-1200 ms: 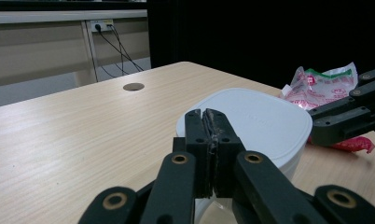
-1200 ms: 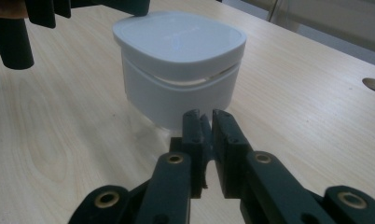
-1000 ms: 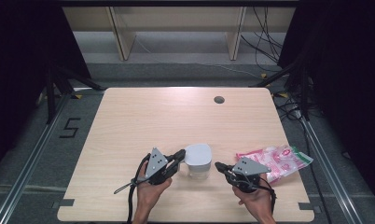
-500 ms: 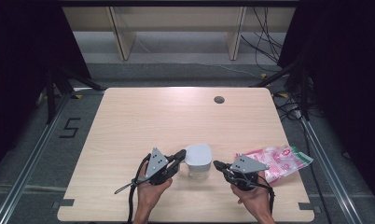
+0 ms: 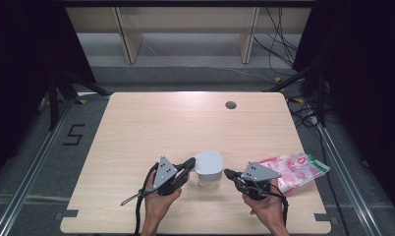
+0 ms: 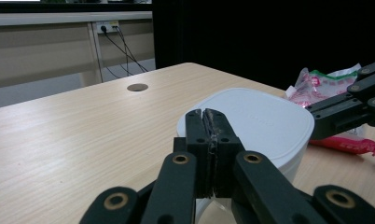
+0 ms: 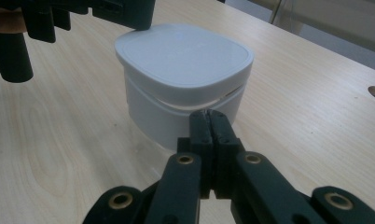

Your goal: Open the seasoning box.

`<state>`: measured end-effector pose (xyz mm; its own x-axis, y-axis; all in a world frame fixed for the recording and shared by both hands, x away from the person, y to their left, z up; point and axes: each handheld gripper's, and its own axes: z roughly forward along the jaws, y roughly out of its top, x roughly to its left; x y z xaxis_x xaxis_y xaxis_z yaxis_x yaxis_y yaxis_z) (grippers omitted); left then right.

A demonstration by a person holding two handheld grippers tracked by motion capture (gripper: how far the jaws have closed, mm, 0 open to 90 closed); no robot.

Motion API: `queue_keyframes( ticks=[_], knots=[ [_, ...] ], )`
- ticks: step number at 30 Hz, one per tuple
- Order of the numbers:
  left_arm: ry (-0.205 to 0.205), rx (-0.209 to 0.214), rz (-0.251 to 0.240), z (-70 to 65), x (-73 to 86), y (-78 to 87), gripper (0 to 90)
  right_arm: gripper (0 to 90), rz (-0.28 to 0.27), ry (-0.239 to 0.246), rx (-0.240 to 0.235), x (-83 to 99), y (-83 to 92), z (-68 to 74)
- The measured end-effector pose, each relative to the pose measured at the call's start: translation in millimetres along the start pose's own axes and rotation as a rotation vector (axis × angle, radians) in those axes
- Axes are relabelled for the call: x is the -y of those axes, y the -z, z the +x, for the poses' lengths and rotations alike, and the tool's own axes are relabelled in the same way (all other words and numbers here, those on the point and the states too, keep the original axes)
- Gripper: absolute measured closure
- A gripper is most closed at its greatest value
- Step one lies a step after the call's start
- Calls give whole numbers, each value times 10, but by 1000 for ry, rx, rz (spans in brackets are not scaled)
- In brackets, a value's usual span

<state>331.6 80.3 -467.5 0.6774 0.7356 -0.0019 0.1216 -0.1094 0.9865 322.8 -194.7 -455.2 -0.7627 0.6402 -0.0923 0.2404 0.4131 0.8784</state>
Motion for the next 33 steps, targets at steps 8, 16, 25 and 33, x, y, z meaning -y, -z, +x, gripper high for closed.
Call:
queue_keyframes(
  ticks=[8, 16, 25, 33],
  knots=[
    [13, 1, -5, -2, 9, 1, 880, 900, 0, 25, -7, -15, -25, -14],
    [0, -5, -9, 20, 22, 13, 881, 900, 4, 25, -4, -32, -40, -2],
    [14, -1, -11, 23, 30, 18, 865, 900, -22, 44, -6, -118, -17, 28],
    [32, 38, -20, -26, 23, 141, 637, 900, -38, 45, -27, -173, -35, 35]
  ],
)
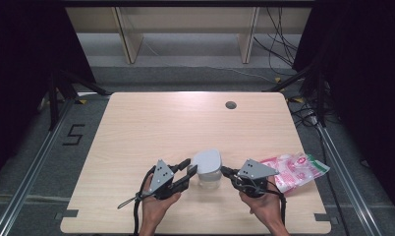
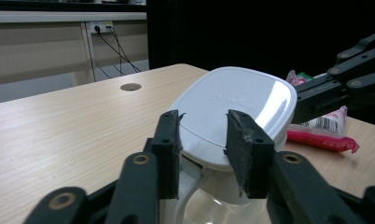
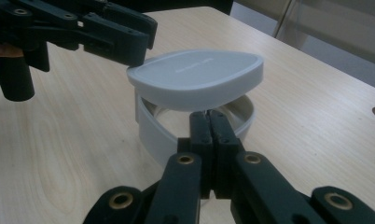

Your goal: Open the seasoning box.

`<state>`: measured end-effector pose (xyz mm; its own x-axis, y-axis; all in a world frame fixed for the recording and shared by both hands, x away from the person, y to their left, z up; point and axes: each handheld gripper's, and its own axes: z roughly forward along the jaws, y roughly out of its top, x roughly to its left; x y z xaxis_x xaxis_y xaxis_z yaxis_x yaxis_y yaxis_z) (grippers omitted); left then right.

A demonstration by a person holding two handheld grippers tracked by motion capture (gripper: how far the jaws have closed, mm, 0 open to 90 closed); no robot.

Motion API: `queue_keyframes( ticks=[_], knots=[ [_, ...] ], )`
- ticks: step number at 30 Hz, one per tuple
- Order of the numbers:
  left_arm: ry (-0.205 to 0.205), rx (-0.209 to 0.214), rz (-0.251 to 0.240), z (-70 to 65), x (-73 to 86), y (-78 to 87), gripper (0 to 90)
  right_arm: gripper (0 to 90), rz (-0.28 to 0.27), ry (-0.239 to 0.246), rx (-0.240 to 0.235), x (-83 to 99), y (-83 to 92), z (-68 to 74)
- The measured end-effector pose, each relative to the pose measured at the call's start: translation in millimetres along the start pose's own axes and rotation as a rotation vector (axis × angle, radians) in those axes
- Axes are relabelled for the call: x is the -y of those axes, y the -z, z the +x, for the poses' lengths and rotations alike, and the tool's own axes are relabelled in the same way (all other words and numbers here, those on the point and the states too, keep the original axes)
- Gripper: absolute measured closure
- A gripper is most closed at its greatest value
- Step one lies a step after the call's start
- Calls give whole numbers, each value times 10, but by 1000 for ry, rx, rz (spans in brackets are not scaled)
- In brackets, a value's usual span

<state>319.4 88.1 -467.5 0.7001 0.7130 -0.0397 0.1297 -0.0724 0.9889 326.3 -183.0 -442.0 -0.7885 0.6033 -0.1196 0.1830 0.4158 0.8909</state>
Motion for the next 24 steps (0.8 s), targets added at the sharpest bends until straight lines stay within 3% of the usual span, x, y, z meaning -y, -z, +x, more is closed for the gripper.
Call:
queue_keyframes(
  ticks=[3, 4, 7, 8, 9, 10, 12, 13, 16, 17, 20, 24],
  knots=[
    [-12, 4, 1, -2, 3, 63, 577, 900, 0, 8, -17, -22, -20, 18],
    [5, -1, 9, -13, 12, 88, 561, 900, -4, 5, -6, -39, -22, 30],
    [-4, 2, 13, -13, 38, 138, 525, 900, -2, 22, 4, -75, -22, 30],
    [8, 0, 21, -27, 52, 151, 511, 900, 2, 7, -5, -80, -25, 36],
    [-17, 3, 31, -22, 59, 158, 491, 900, -5, 9, -6, -86, -37, 41],
    [-3, -1, 41, -40, 77, 162, 468, 900, -6, 16, -10, -93, -45, 42],
    [-22, 6, 60, -47, 117, 170, 427, 900, -11, 16, -13, -116, -57, 50],
    [-3, 6, 79, -73, 143, 176, 411, 900, -27, 36, -5, -127, -71, 46],
    [-4, 8, 88, -101, 198, 152, 373, 900, -11, 8, -14, -158, -74, 76],
    [-1, 6, 90, -103, 213, 139, 362, 900, -23, 29, -18, -167, -98, 74],
    [1, 0, 114, -124, 230, 146, 342, 900, -33, 30, -15, -207, -115, 97],
    [38, -3, 116, -170, 259, 156, 329, 900, -47, 31, -12, -246, -141, 113]
  ],
)
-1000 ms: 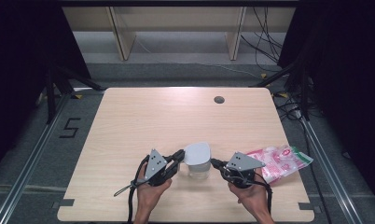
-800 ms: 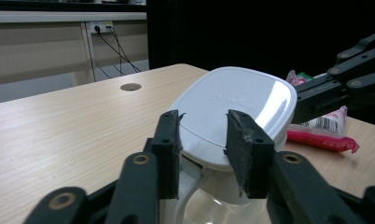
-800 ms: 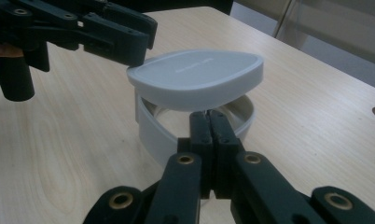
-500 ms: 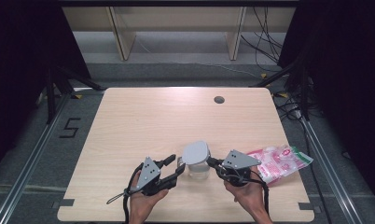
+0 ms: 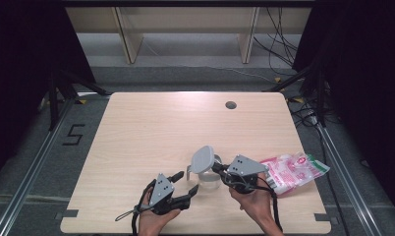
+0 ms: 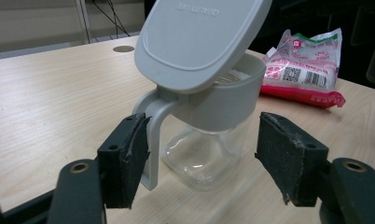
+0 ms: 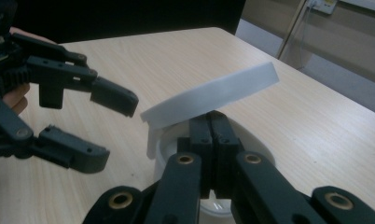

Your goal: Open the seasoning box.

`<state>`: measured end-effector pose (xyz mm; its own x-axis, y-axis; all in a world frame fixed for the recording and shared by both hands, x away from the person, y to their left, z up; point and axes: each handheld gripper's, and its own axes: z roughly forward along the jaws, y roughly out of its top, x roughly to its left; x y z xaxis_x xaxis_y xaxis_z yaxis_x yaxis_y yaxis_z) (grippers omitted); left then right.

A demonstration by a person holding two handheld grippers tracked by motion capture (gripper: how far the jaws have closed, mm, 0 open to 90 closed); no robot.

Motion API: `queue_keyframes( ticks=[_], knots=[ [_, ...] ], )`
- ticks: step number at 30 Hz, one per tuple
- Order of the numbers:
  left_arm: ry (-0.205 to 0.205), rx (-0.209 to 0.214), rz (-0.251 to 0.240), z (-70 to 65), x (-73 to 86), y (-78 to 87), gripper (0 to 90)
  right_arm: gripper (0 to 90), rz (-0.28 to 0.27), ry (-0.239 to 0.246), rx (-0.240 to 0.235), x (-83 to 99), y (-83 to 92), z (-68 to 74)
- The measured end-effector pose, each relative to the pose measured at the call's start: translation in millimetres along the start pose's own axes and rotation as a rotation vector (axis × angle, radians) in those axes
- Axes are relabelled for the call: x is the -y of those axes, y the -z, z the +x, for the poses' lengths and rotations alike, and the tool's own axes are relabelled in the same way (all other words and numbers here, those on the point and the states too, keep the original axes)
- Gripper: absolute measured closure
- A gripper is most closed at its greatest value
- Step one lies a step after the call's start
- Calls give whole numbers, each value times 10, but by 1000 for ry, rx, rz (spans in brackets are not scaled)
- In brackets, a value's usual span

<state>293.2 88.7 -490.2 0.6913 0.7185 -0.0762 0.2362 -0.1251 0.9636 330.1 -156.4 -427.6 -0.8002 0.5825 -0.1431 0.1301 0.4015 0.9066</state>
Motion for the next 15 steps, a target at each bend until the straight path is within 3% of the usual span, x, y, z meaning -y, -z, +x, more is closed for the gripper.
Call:
queue_keyframes(
  ticks=[9, 10, 15],
  knots=[
    [-4, 11, 10, -45, 32, 22, 312, 900, -2, 21, -19, -50, -69, 52],
    [6, 16, -6, -52, 43, 5, 312, 900, -3, 24, -19, -57, -81, 59],
    [18, 40, 7, -78, 54, 5, 305, 900, -4, 51, -29, -95, -148, 116]
  ],
)
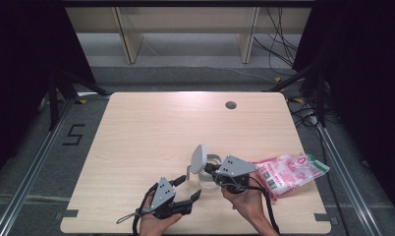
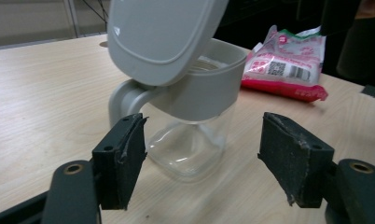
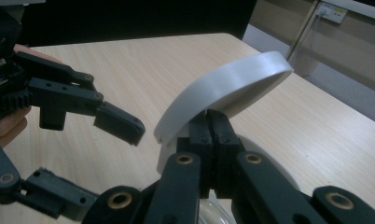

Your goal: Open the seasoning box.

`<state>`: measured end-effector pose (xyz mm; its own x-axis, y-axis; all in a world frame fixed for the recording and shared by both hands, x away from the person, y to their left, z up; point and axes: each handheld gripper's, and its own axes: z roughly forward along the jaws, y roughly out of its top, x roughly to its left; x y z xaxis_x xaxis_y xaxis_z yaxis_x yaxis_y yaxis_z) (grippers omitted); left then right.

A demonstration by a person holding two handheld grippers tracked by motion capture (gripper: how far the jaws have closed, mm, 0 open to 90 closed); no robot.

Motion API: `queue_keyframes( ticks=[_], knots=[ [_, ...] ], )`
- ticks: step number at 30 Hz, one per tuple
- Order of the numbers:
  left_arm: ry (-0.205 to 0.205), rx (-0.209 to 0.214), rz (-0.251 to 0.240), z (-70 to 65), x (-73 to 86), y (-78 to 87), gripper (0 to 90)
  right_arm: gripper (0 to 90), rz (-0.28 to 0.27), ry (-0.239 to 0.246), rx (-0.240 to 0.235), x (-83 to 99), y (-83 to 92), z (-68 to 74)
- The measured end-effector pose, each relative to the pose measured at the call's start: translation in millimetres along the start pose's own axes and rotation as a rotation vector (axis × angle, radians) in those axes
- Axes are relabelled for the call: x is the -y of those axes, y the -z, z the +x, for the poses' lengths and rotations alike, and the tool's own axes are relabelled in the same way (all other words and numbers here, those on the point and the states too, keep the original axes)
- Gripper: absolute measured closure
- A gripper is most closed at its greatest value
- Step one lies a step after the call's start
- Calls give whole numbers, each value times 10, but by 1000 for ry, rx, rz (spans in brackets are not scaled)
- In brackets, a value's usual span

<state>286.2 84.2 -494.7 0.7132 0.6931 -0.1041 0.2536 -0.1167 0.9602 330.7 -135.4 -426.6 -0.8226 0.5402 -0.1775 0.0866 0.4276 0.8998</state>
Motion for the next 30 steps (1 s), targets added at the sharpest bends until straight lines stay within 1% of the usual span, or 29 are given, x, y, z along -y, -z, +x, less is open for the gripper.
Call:
queue_keyframes(
  ticks=[1, 2, 3, 4, 5, 6, 8, 10, 11, 12, 14, 15, 16, 17, 18, 19, 20, 21, 22, 23, 24, 25, 26, 27, 28, 29, 30],
  knots=[
    [-4, 0, 4, -1, 1, 0, 304, 900, -3, -8, -1, -9, -12, 13],
    [-14, 0, 10, -2, 0, 1, 302, 900, -4, -4, -3, -16, -22, 16],
    [-15, 2, 9, -5, -1, 4, 299, 900, -6, -2, -6, -26, -38, 26],
    [-8, 2, 6, -11, -2, 6, 299, 899, -5, -4, -10, -32, -49, 36],
    [-1, 10, -7, -13, 1, -1, 299, 898, -5, 5, -12, -38, -59, 42],
    [2, 7, -11, -17, 4, -1, 300, 898, -6, 8, -13, -41, -67, 48],
    [-2, 9, -3, -21, 8, 4, 297, 897, -2, 3, -19, -49, -75, 56],
    [8, 17, -9, -23, 8, 0, 296, 893, -8, -5, -26, -49, -92, 58],
    [6, 18, 1, -20, 1, 13, 296, 889, -7, -4, -25, -48, -94, 60],
    [8, 20, 0, -20, 2, 15, 295, 881, -8, 1, -22, -47, -97, 58],
    [2, 19, -2, -24, 4, 20, 293, 858, -3, -6, -21, -41, -84, 47],
    [3, 21, -2, -22, 3, 23, 293, 839, -2, -12, -13, -32, -66, 34],
    [6, 28, -13, -16, 4, 18, 291, 819, -6, -19, -9, -23, -53, 26],
    [11, 23, -15, -14, 4, 22, 289, 790, -8, -24, -1, -6, -28, 9],
    [8, 23, -13, -8, 7, 22, 287, 774, -3, -29, 10, 26, 15, -16],
    [5, 17, -1, -9, 7, 31, 283, 758, -1, -38, 21, 60, 54, -33],
    [8, 18, -1, -10, 10, 31, 282, 741, 10, -57, 35, 102, 105, -54],
    [14, 19, -1, -13, 12, 29, 281, 725, 5, -66, 42, 145, 140, -80],
    [12, 22, -3, -10, 10, 24, 280, 706, 17, -91, 53, 187, 189, -98],
    [14, 21, -1, -12, 12, 22, 279, 692, 20, -90, 60, 223, 226, -122],
    [14, 24, 0, -14, 17, 19, 279, 670, 18, -102, 74, 250, 248, -132],
    [14, 31, -6, -15, 25, 7, 277, 646, 22, -125, 86, 281, 282, -141],
    [11, 27, 8, -19, 24, 11, 277, 628, 32, -134, 91, 310, 315, -154],
    [11, 29, 5, -17, 23, 6, 276, 607, 42, -151, 97, 353, 345, -154],
    [13, 30, 6, -14, 23, 3, 276, 590, 41, -158, 107, 378, 364, -154],
    [9, 29, 10, -7, 25, 2, 274, 576, 57, -180, 108, 408, 399, -142],
    [11, 37, 3, -5, 33, -6, 273, 559, 69, -179, 116, 444, 450, -154]
  ],
)
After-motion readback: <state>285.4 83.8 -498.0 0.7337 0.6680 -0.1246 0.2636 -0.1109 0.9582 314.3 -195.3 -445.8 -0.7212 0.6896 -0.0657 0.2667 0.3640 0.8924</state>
